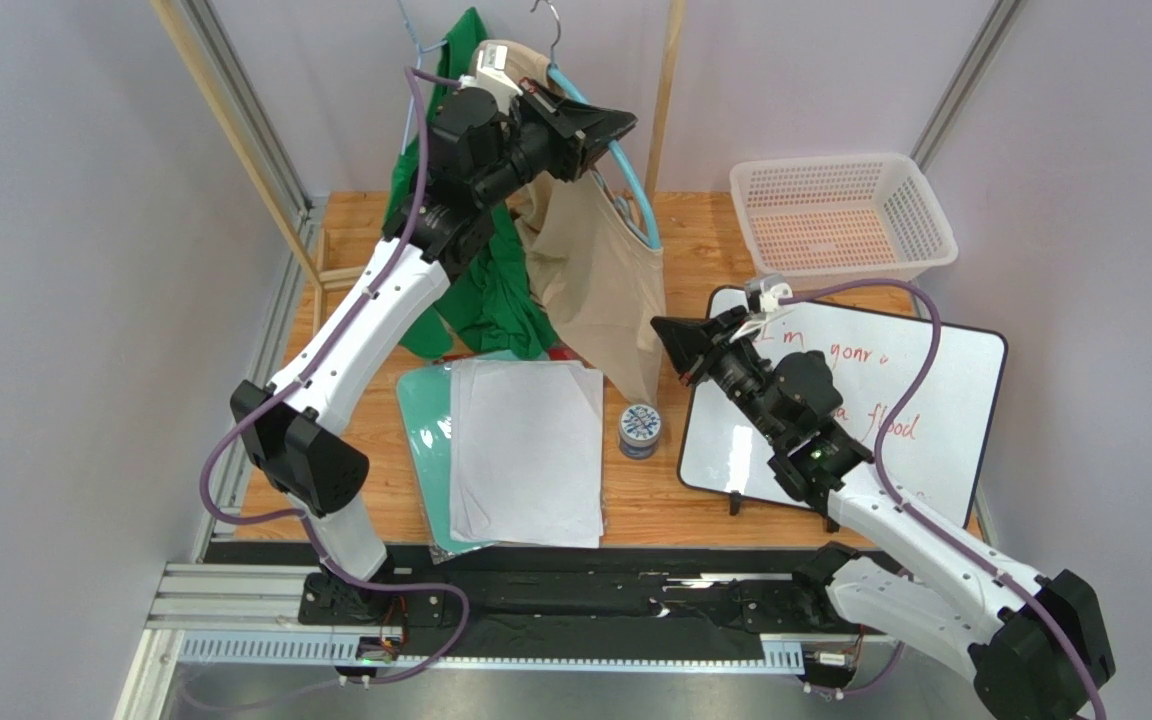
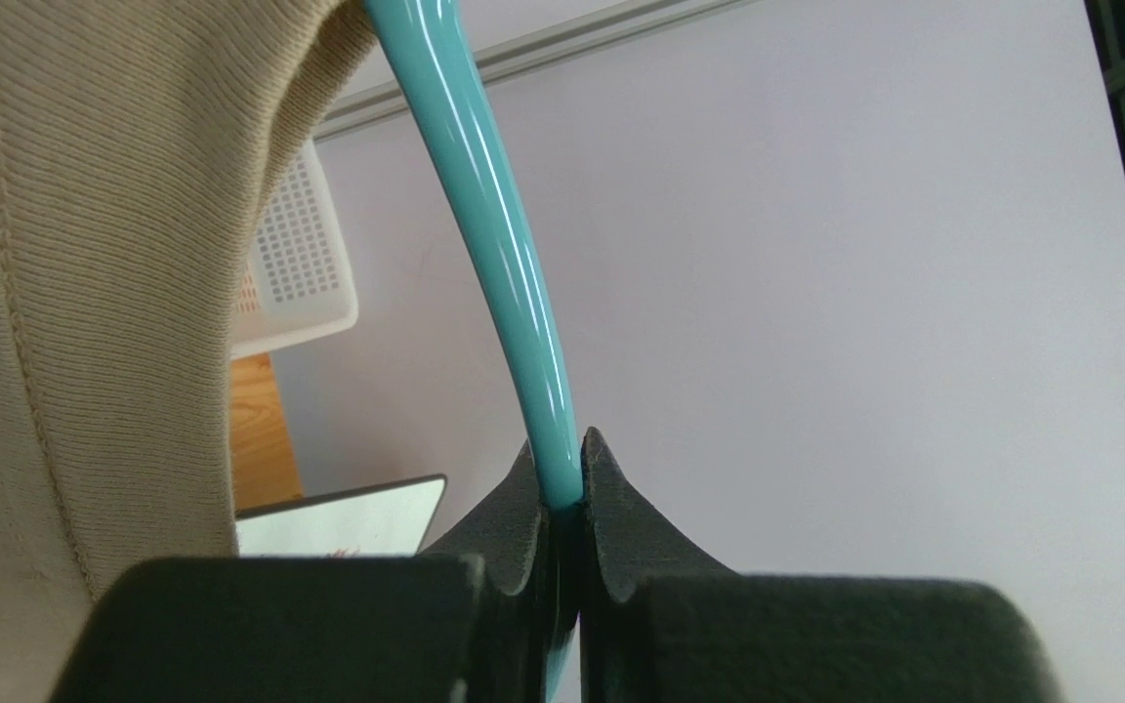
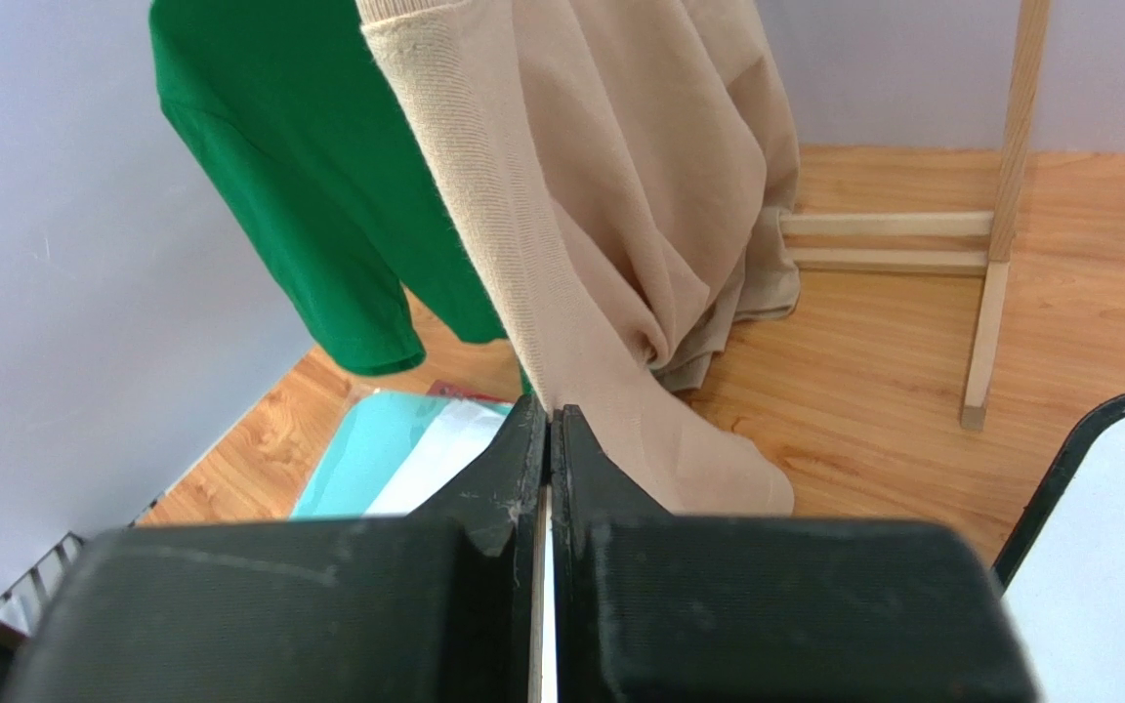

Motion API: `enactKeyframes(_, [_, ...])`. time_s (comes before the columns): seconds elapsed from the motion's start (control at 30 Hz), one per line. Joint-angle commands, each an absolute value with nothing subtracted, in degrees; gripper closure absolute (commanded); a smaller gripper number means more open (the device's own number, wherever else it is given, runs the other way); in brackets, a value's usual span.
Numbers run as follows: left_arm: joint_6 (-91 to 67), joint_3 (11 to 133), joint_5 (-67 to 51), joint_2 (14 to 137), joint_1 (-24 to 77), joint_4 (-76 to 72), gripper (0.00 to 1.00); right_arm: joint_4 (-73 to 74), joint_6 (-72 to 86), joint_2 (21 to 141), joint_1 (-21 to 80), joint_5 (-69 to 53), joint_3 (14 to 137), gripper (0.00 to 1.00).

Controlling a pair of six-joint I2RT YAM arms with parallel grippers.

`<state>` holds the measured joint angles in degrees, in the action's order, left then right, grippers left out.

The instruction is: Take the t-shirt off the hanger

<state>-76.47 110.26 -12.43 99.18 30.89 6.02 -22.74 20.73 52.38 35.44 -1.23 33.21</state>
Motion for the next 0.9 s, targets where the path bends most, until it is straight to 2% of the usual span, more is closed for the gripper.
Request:
enactKeyframes(0.0, [-77.0,112.6,-13.8,95.9,29.4,-3.8,1.0,-29.6,21.7,51.4,35.3,2.5,30.3,1.0])
enactKeyframes(0.17, [-77.3,111.9,-14.9,95.6,28.7,-4.5,1.0,-33.3,21.5,53.3,35.4,1.8,28.1,1.0])
enactKeyframes(0.33, [-76.7,111.3,-15.7,95.3,28.3,-3.6,1.0,-33.2,20.4,55.5,35.2,6.9,29.3,1.0])
enactKeyframes(0.5, [-79.3,106.7,-20.1,94.2,28.2,-8.0,1.0,-28.9,20.8,61.4,35.2,4.0,35.8,1.0])
enactKeyframes(0.67, [-79.1,104.3,-28.3,92.3,27.9,-7.7,1.0,-19.4,22.0,69.2,34.0,2.3,48.8,1.0])
enactKeyframes(0.87, [-72.2,102.3,-39.2,87.3,27.2,-5.6,1.0,-11.3,22.1,72.1,33.5,-2.7,56.1,1.0])
